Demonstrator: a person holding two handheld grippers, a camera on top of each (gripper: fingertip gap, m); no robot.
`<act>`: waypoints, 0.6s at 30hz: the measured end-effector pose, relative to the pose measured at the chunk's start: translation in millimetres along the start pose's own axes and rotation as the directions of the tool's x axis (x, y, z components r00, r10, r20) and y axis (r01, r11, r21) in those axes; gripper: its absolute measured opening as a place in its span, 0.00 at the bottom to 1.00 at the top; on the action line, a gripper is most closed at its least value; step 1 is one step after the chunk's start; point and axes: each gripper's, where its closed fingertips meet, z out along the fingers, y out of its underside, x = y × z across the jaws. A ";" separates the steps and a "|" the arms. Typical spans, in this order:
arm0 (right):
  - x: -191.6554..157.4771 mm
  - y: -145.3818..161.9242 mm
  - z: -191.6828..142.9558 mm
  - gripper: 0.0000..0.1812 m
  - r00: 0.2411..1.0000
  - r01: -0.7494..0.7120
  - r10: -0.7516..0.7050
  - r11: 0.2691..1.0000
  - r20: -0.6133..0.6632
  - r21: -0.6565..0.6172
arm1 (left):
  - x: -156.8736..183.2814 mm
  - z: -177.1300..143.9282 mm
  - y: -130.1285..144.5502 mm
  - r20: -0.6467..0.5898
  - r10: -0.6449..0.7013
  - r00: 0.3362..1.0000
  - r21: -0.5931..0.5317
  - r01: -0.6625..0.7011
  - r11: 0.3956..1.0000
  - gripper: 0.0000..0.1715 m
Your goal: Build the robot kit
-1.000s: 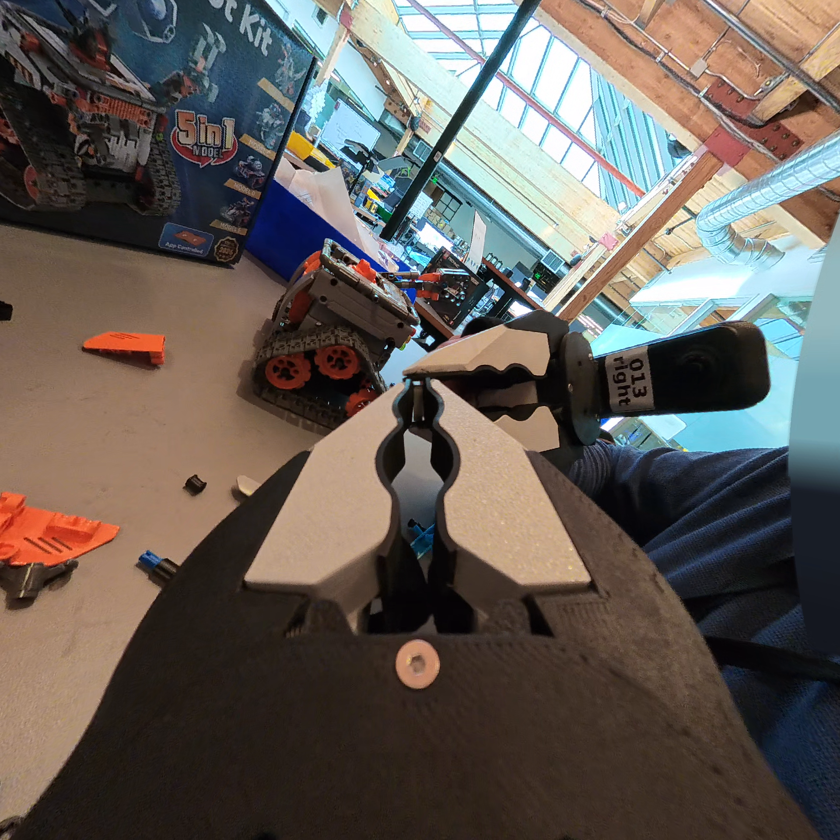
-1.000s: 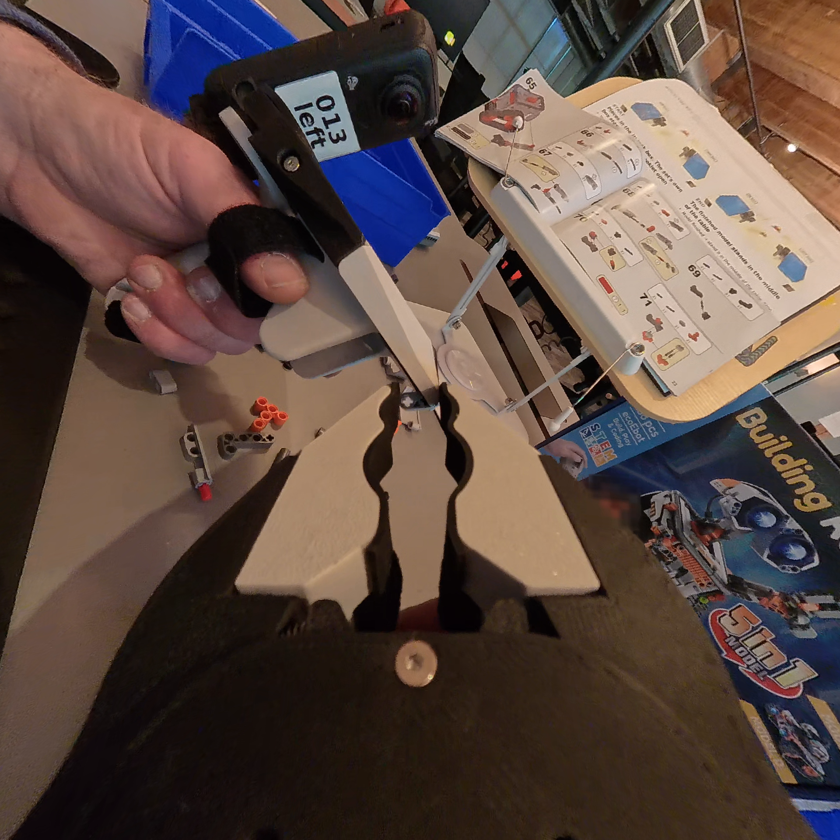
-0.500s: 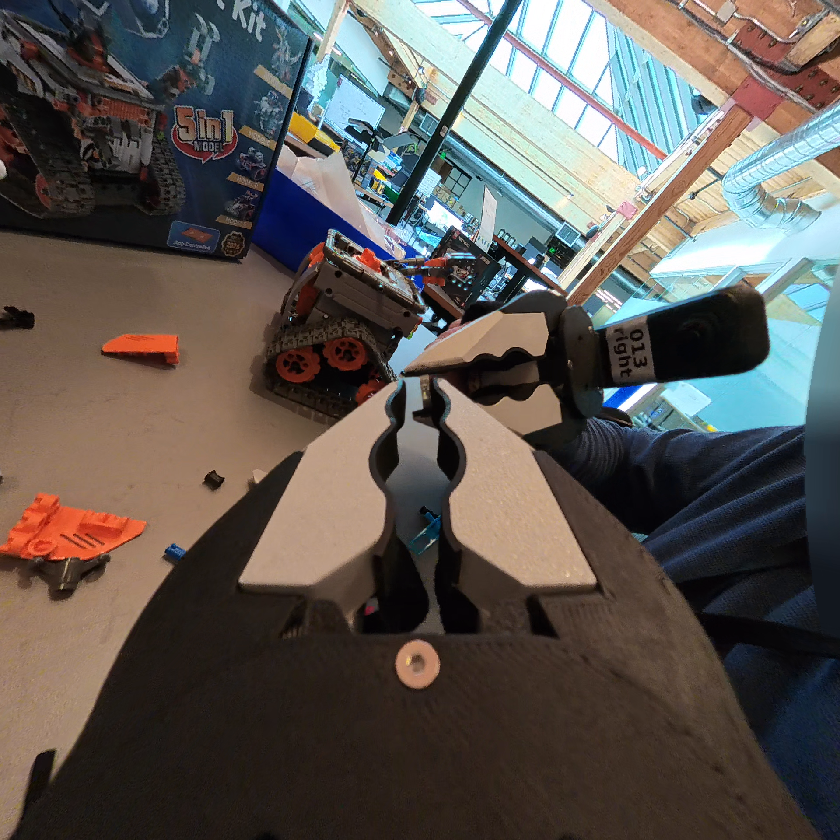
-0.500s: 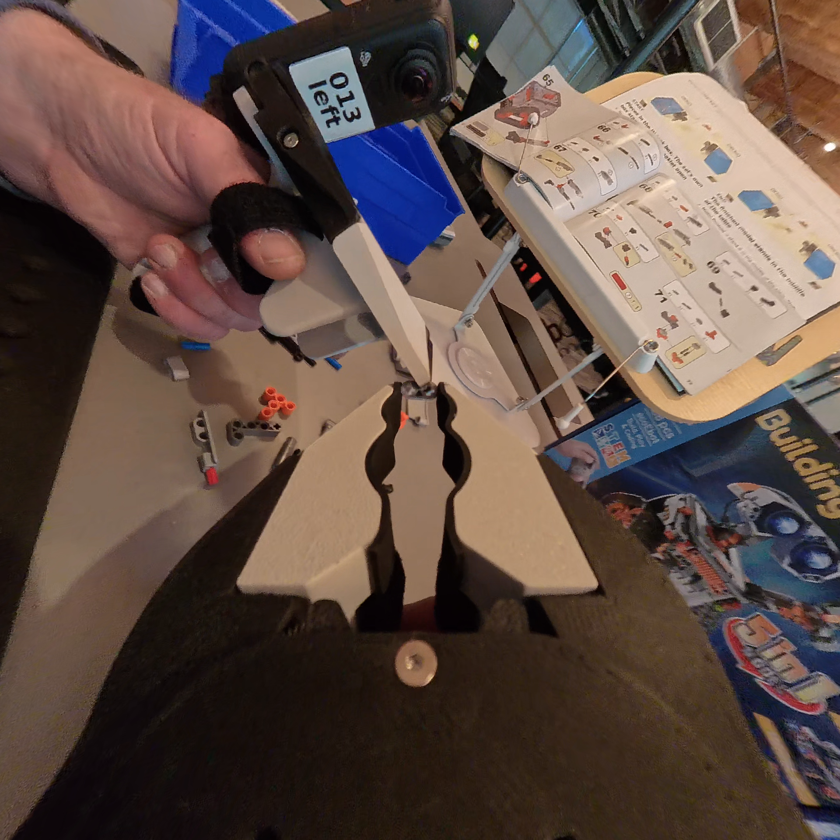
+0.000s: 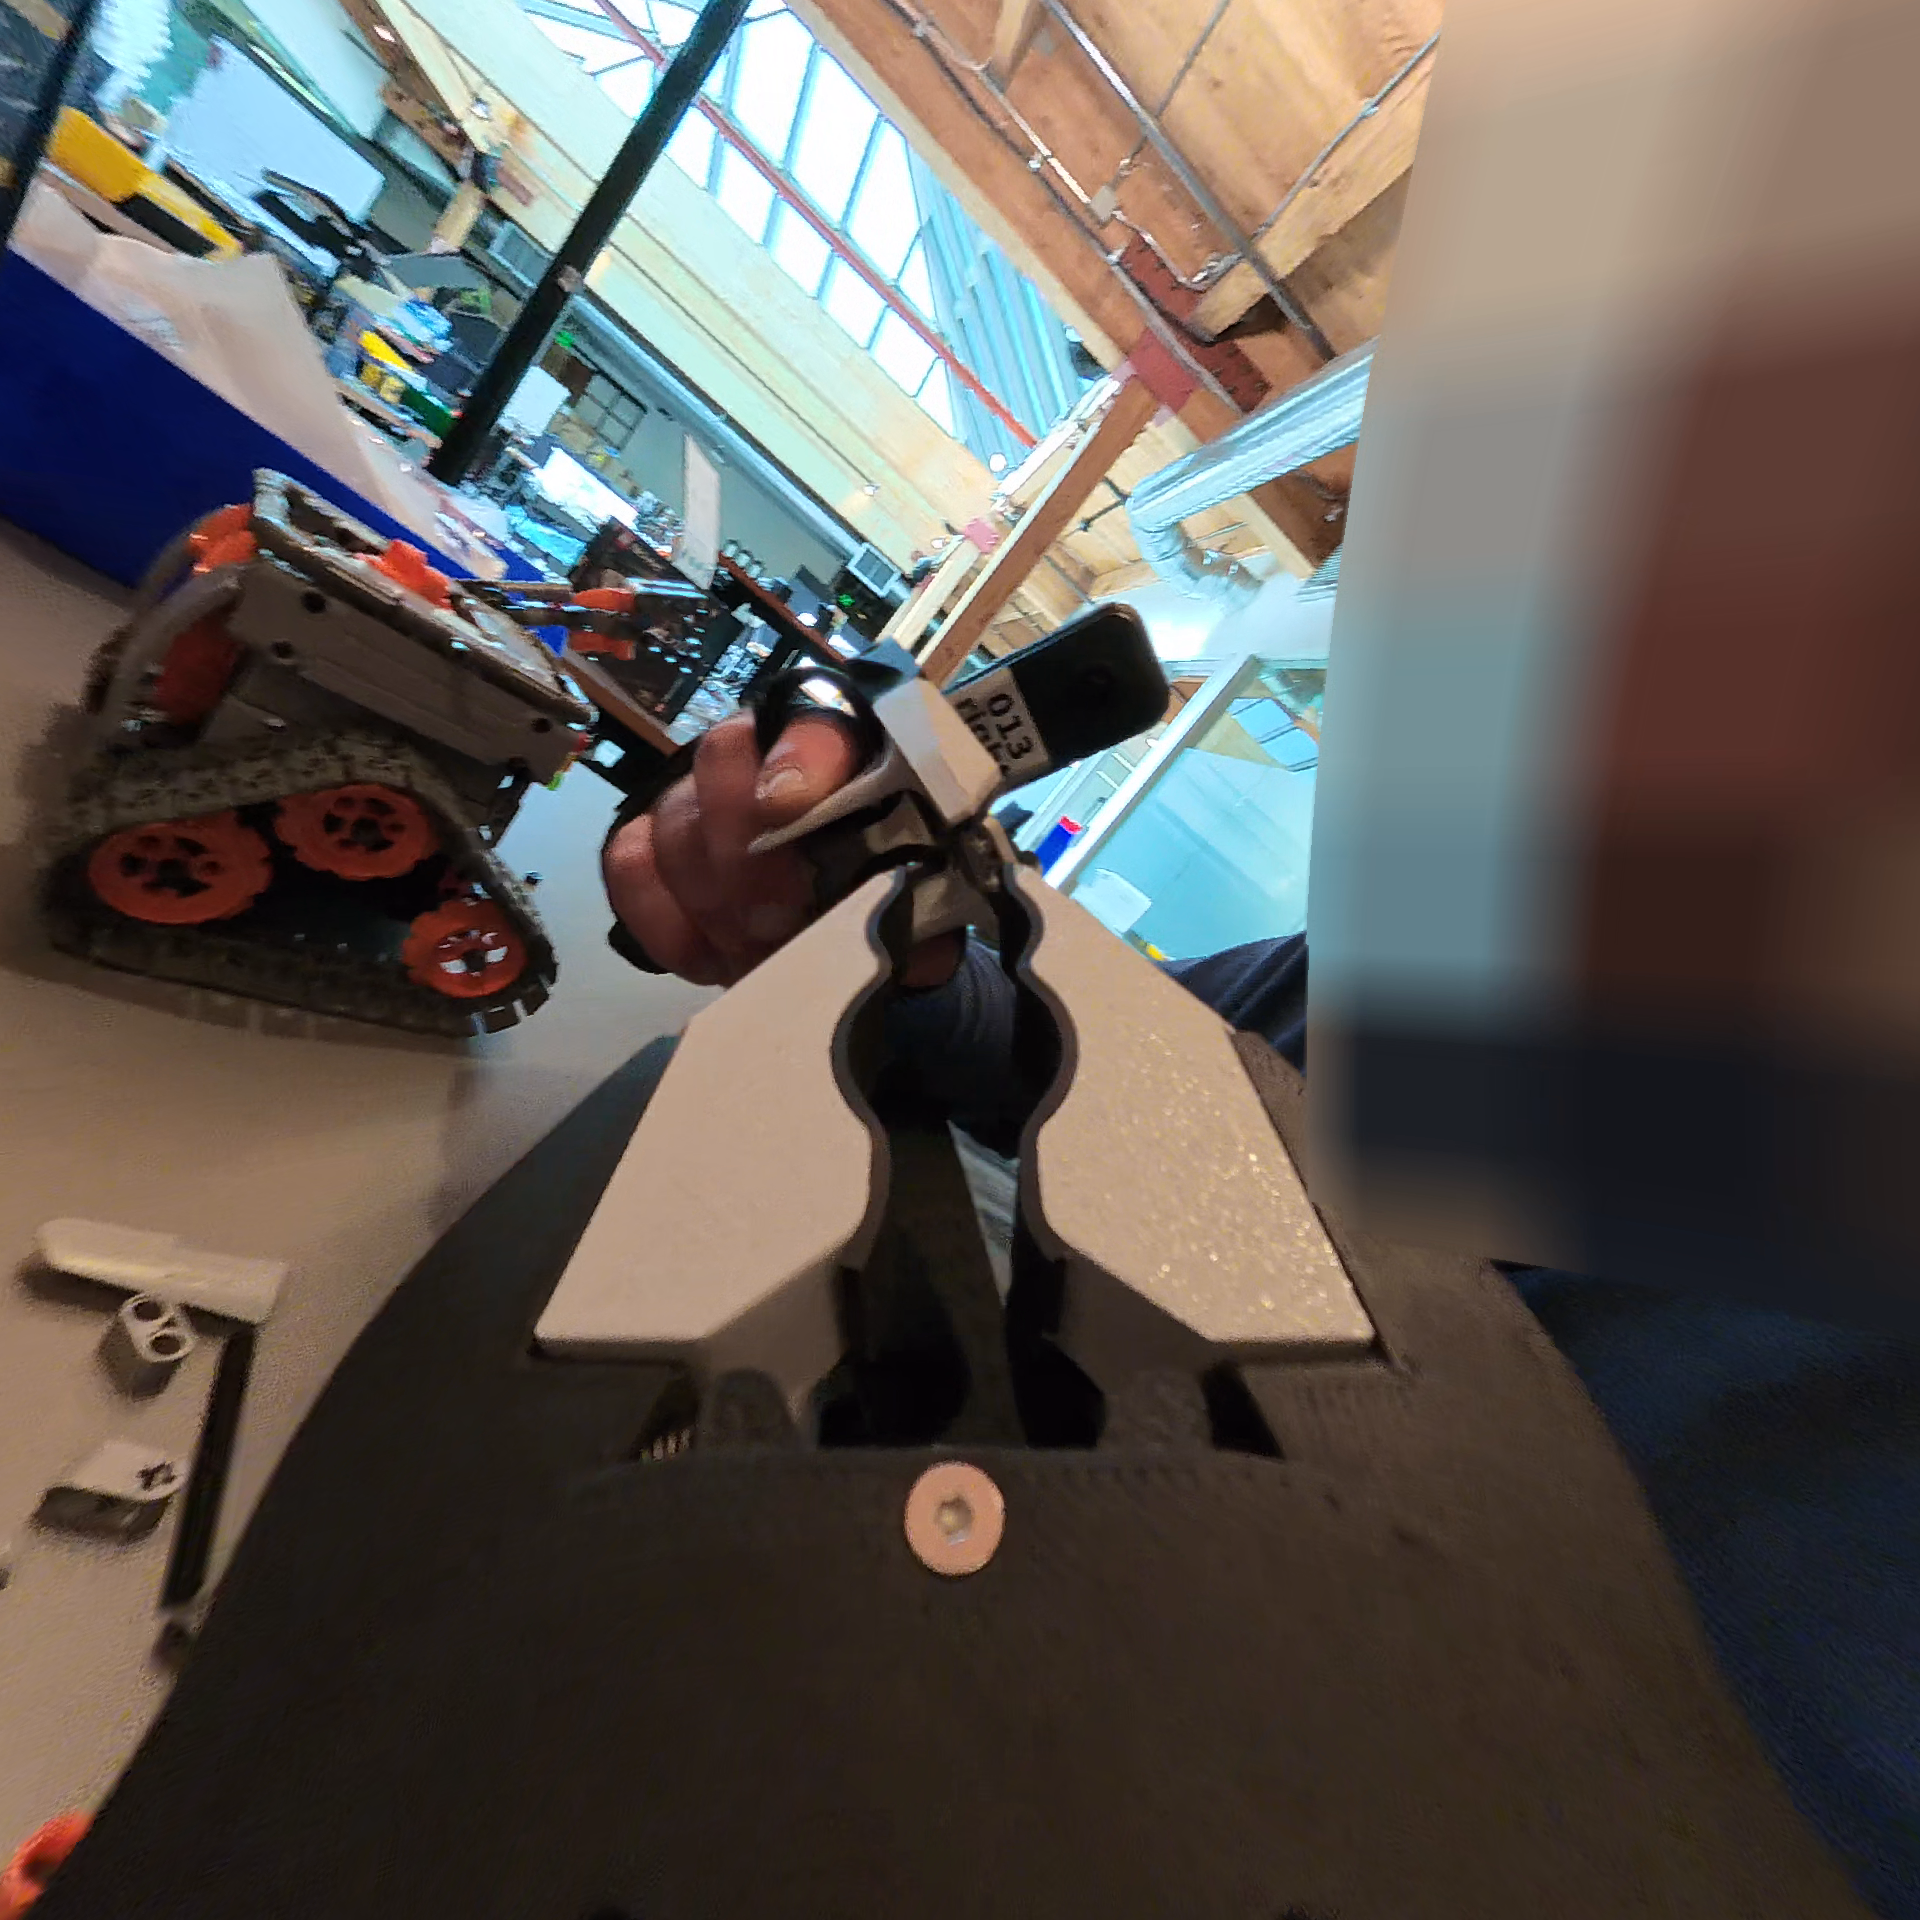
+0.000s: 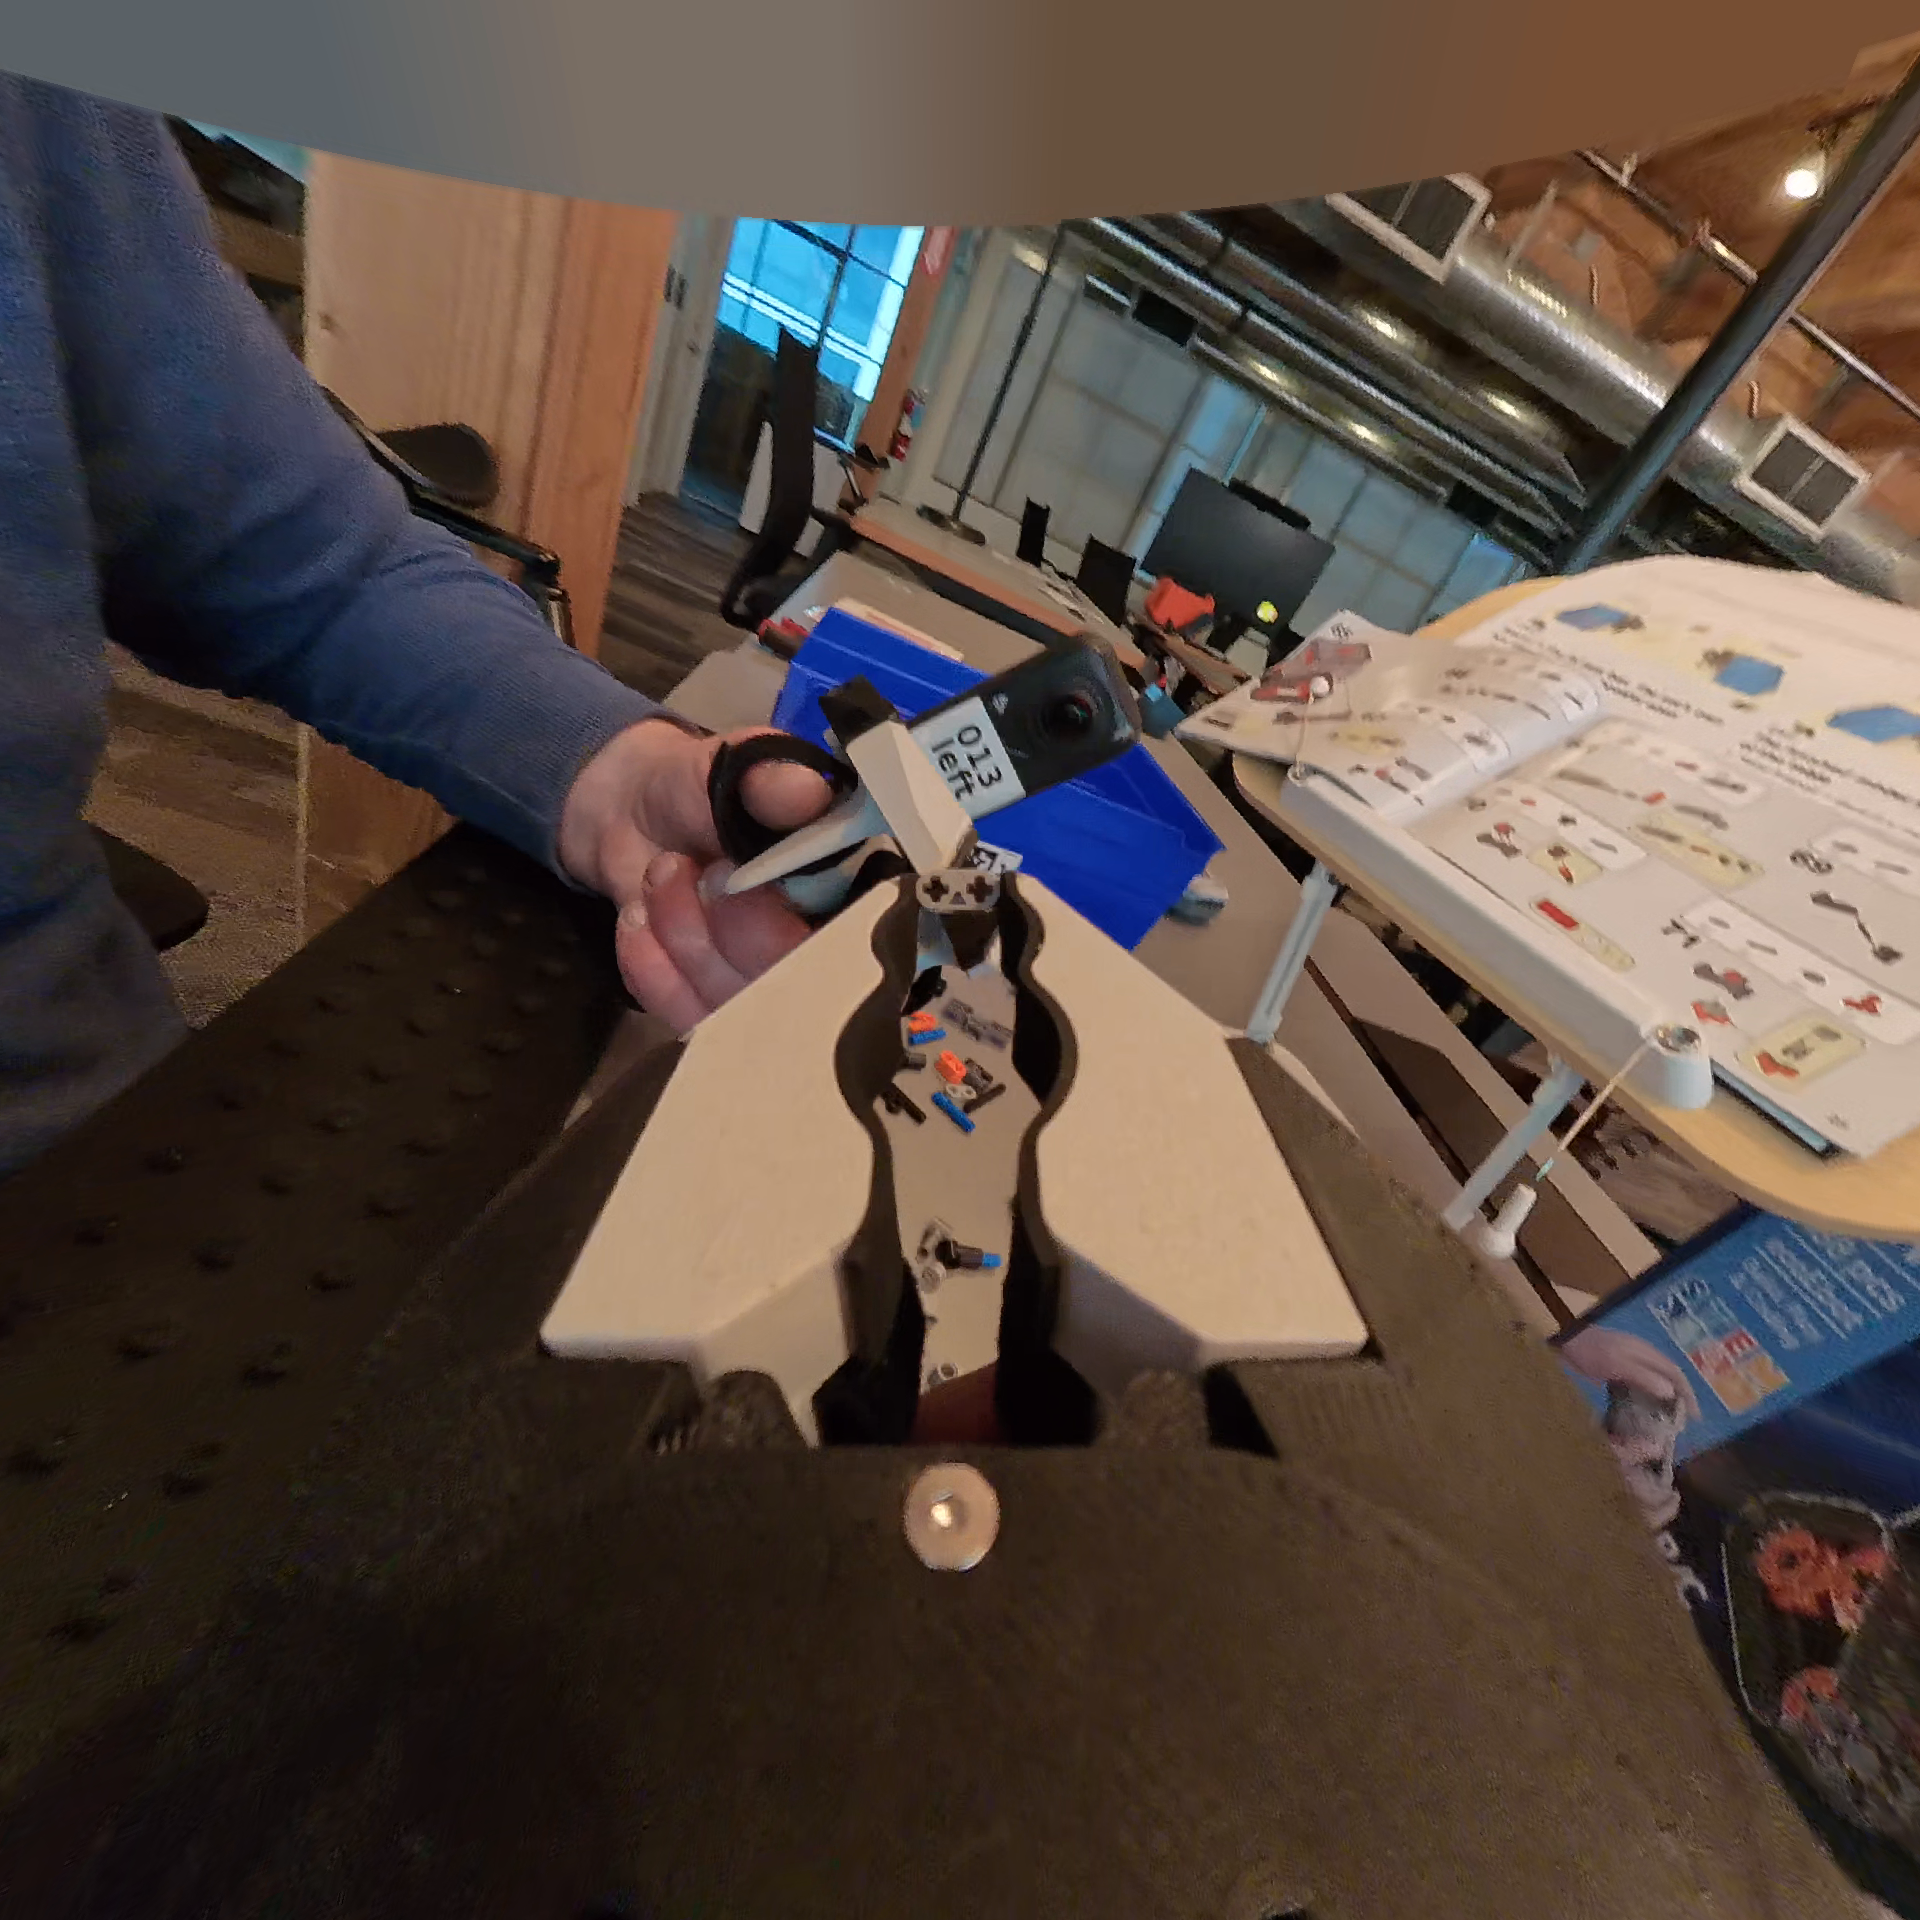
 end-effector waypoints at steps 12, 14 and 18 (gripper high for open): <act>-16.9 -11.4 0.6 0.07 0.994 0.075 -0.079 0.996 0.070 0.050 | 26.3 8.3 8.1 -0.161 -0.003 0.987 -0.008 0.001 1.000 0.04; -15.7 -9.8 1.2 0.07 0.995 0.080 -0.082 0.996 0.063 0.037 | 25.1 7.6 8.0 -0.147 0.022 0.989 -0.003 -0.023 1.000 0.04; -4.0 -4.3 -0.5 0.11 0.994 0.105 -0.105 0.994 -0.006 -0.043 | 19.4 5.5 0.5 -0.058 0.116 0.992 0.035 -0.114 0.993 0.03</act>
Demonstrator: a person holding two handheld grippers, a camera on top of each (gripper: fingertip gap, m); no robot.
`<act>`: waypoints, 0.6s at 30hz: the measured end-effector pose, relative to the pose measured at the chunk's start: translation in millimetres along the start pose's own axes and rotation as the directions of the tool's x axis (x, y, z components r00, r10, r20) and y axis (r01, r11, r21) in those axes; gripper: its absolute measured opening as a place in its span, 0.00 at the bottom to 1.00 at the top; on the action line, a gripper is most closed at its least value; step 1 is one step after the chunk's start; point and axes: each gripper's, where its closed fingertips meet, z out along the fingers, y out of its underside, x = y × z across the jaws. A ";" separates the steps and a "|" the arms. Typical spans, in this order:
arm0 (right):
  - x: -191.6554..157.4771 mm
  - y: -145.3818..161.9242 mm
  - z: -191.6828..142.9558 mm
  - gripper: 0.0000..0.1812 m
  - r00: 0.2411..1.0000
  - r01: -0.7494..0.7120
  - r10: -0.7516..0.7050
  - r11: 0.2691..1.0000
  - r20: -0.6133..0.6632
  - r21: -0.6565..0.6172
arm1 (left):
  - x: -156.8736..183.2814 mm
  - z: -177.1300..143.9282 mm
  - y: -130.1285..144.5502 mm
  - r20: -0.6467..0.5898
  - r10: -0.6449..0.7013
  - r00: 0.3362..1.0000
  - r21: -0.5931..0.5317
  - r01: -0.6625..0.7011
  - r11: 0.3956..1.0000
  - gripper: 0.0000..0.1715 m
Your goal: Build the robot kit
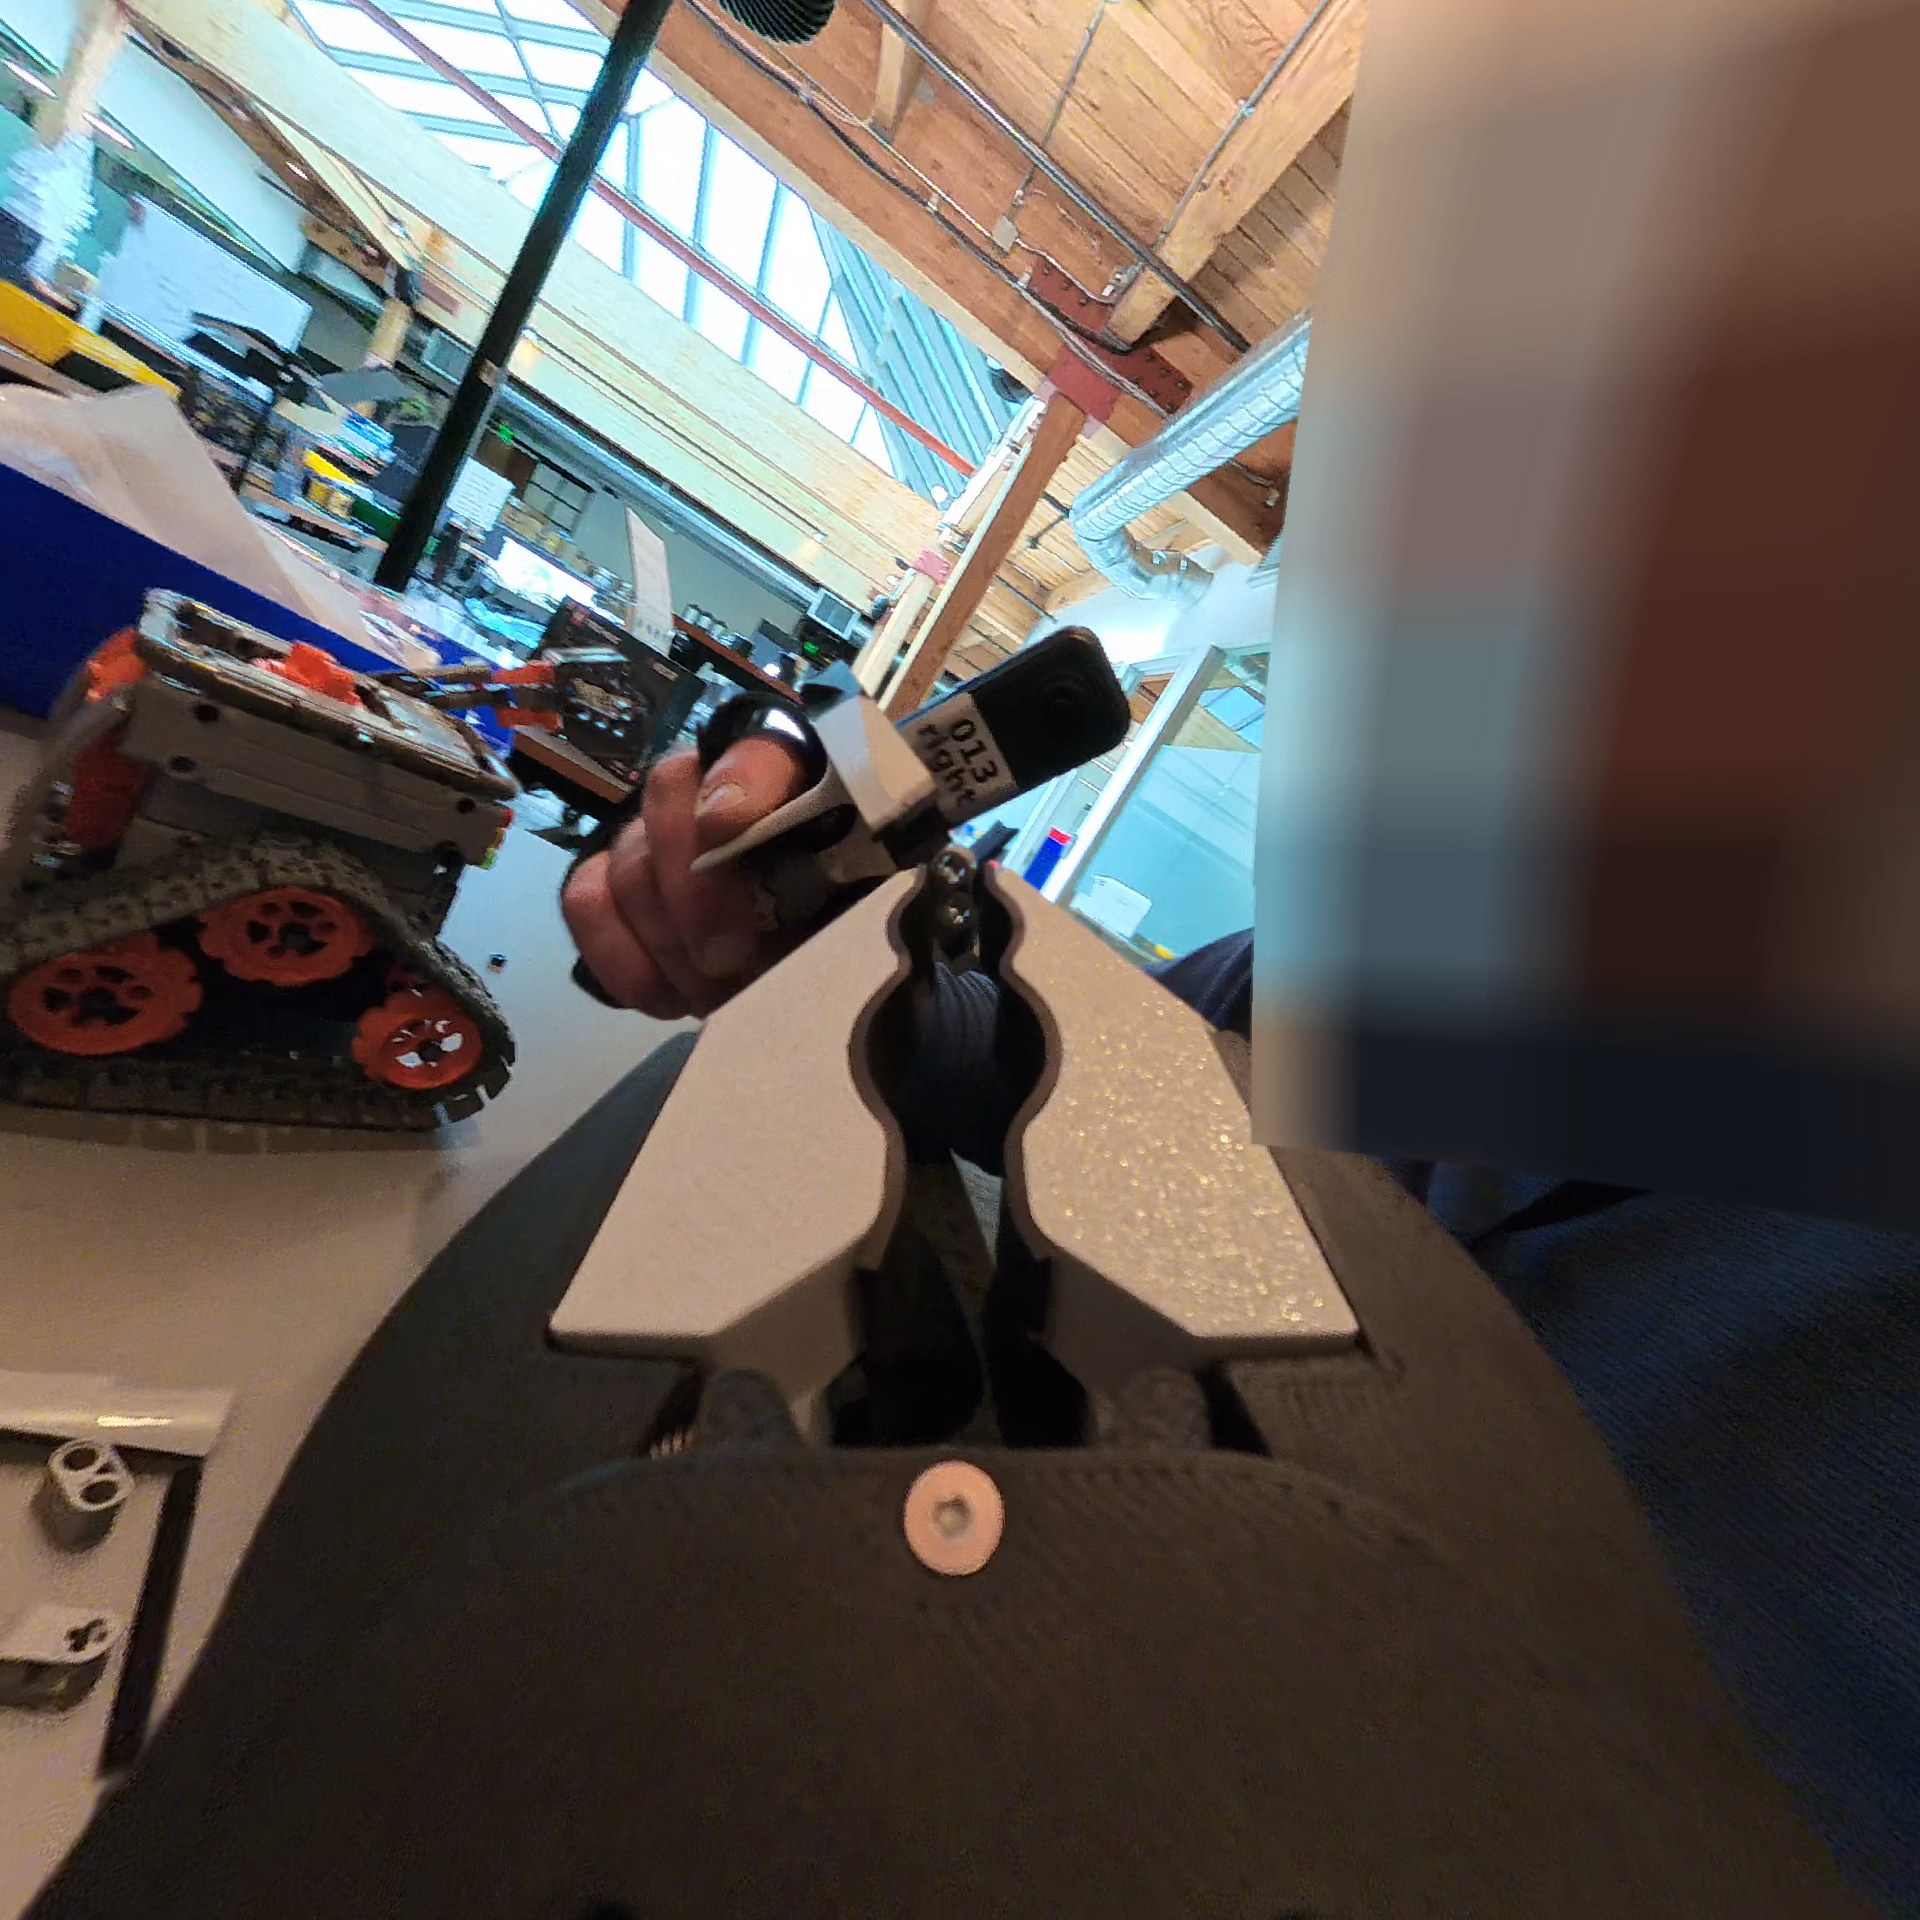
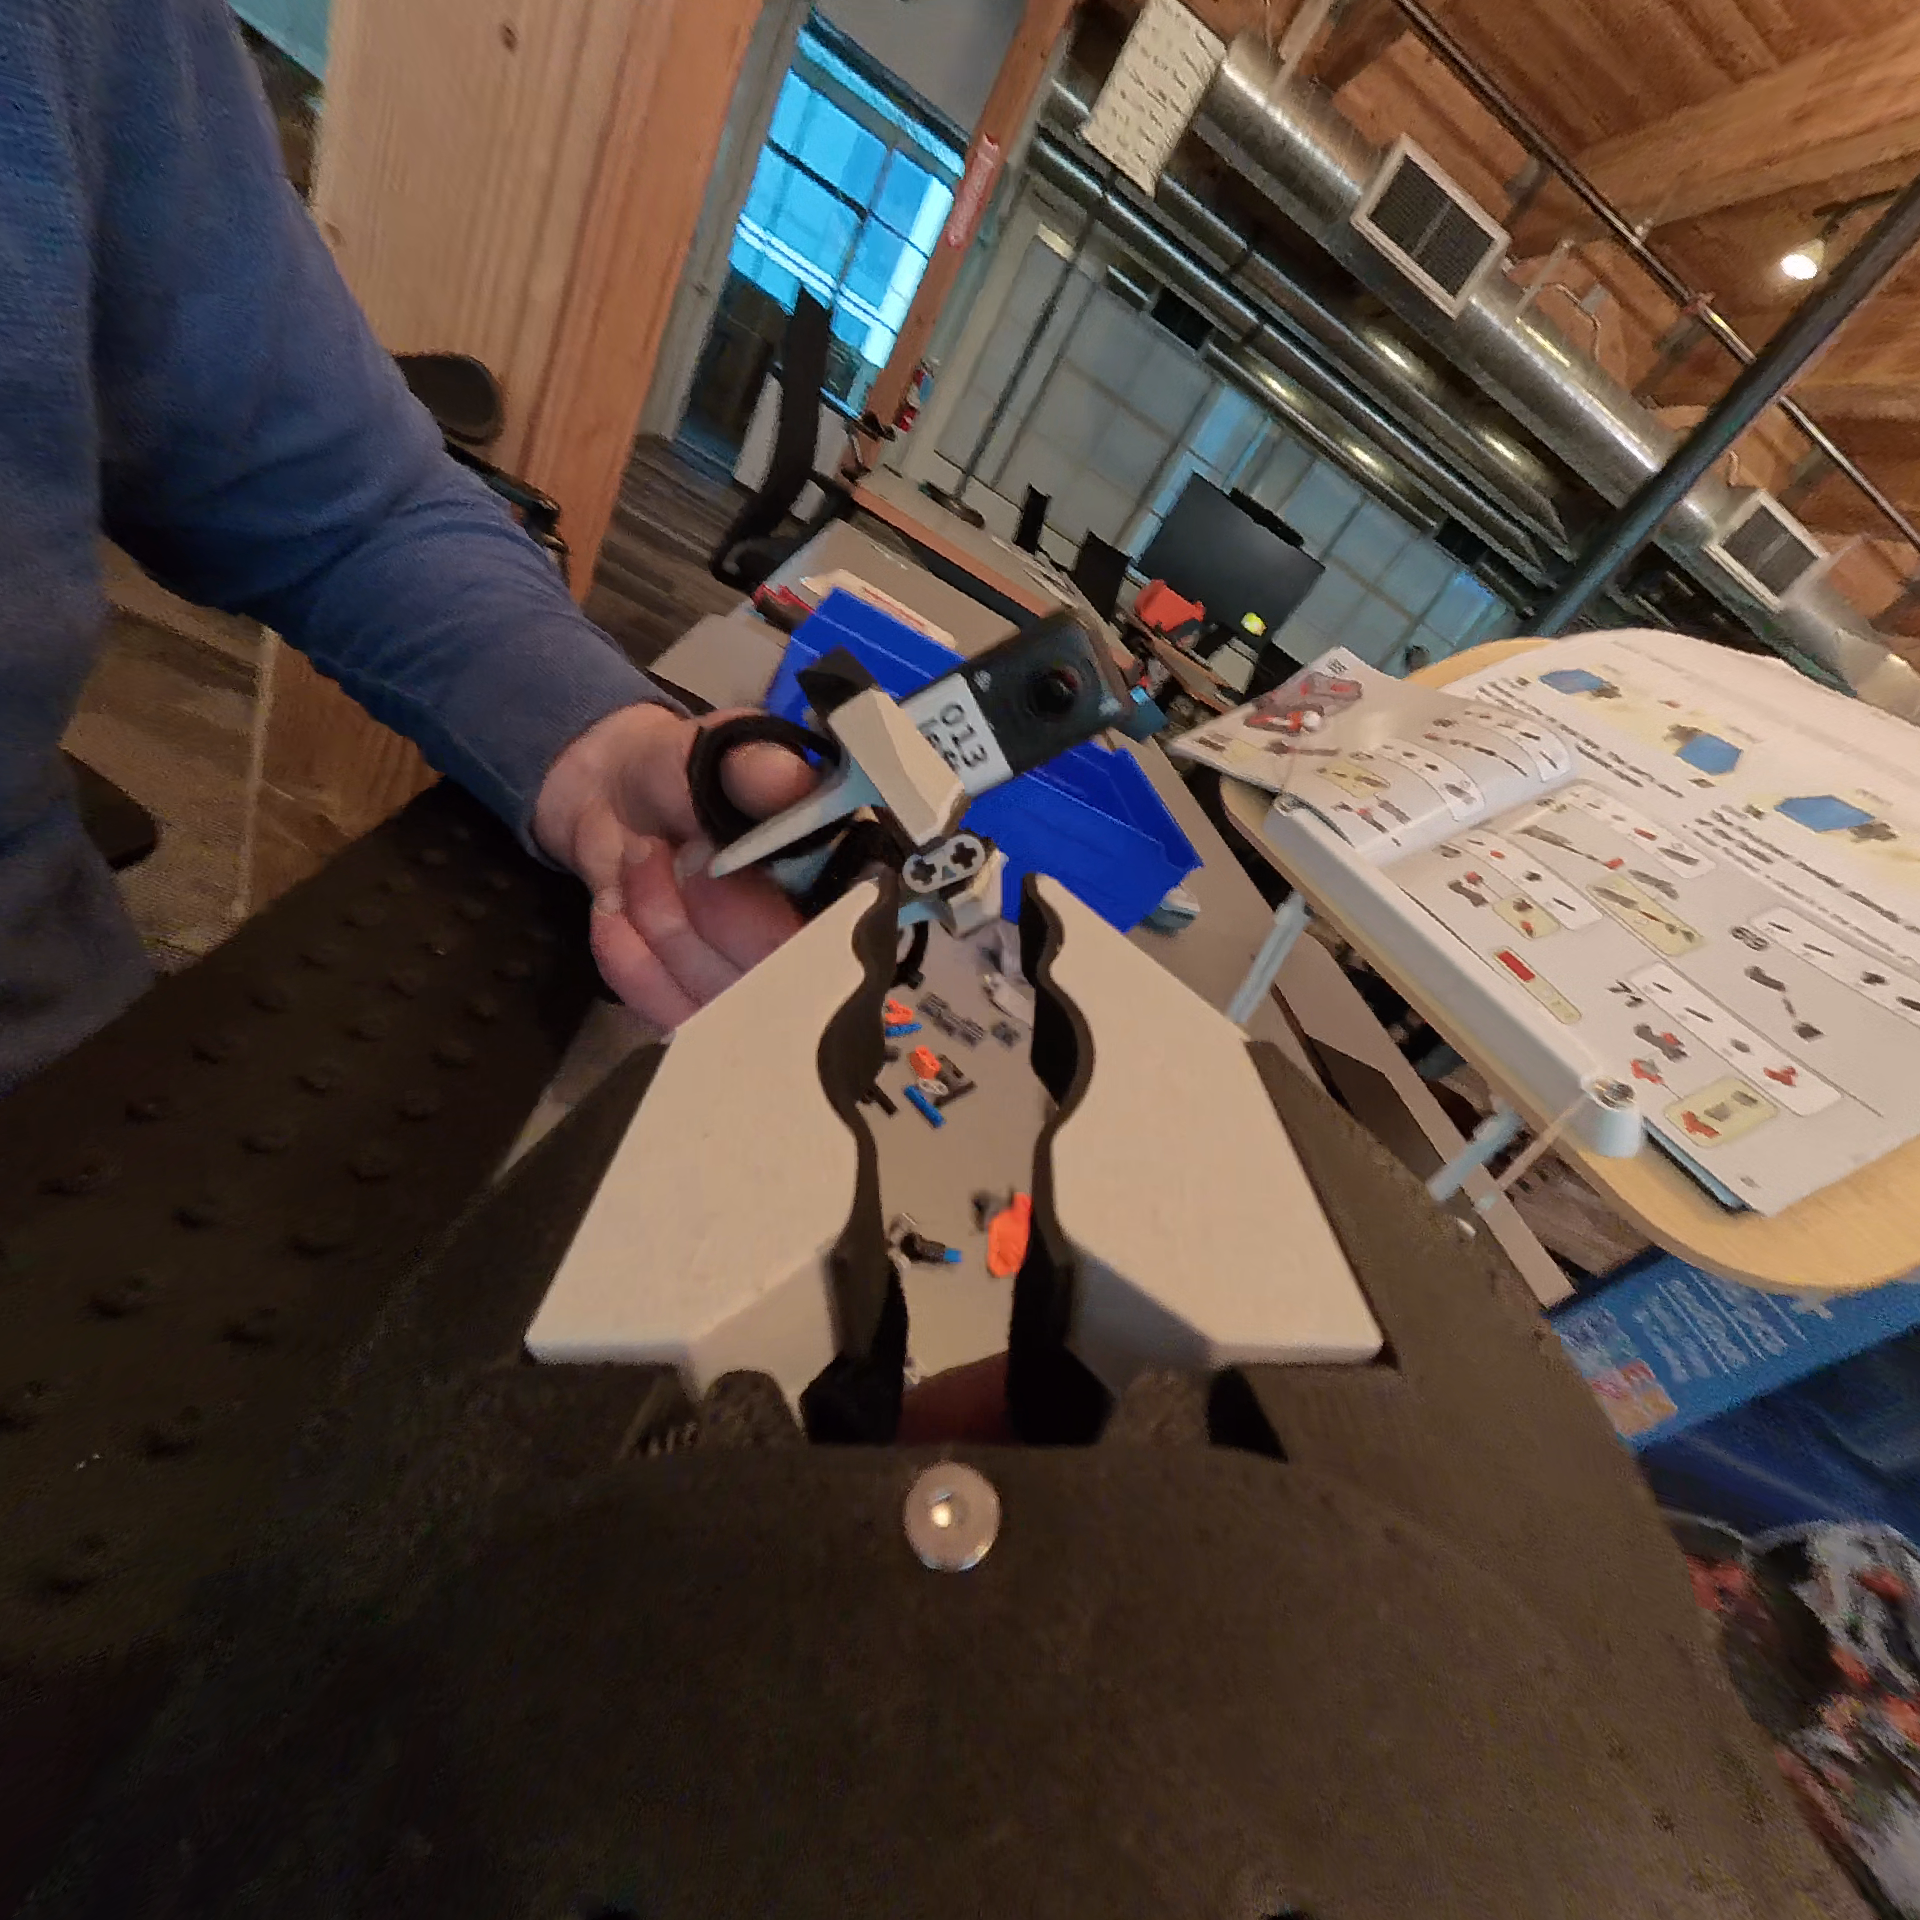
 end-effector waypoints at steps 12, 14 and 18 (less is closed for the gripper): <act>3.1 32.9 1.2 0.08 0.928 0.336 -0.370 0.881 -0.042 -0.334 | -35.9 -5.0 11.3 0.264 0.070 0.962 -0.110 -0.042 0.993 0.03; 2.0 37.8 0.4 0.07 0.913 0.373 -0.407 0.853 -0.020 -0.364 | -38.6 -6.3 13.8 0.280 0.060 0.958 -0.121 -0.026 0.992 0.03; -0.9 45.4 -0.8 0.07 0.913 0.381 -0.407 0.833 0.022 -0.402 | -43.8 -8.1 19.6 0.318 0.056 0.946 -0.160 -0.005 0.987 0.03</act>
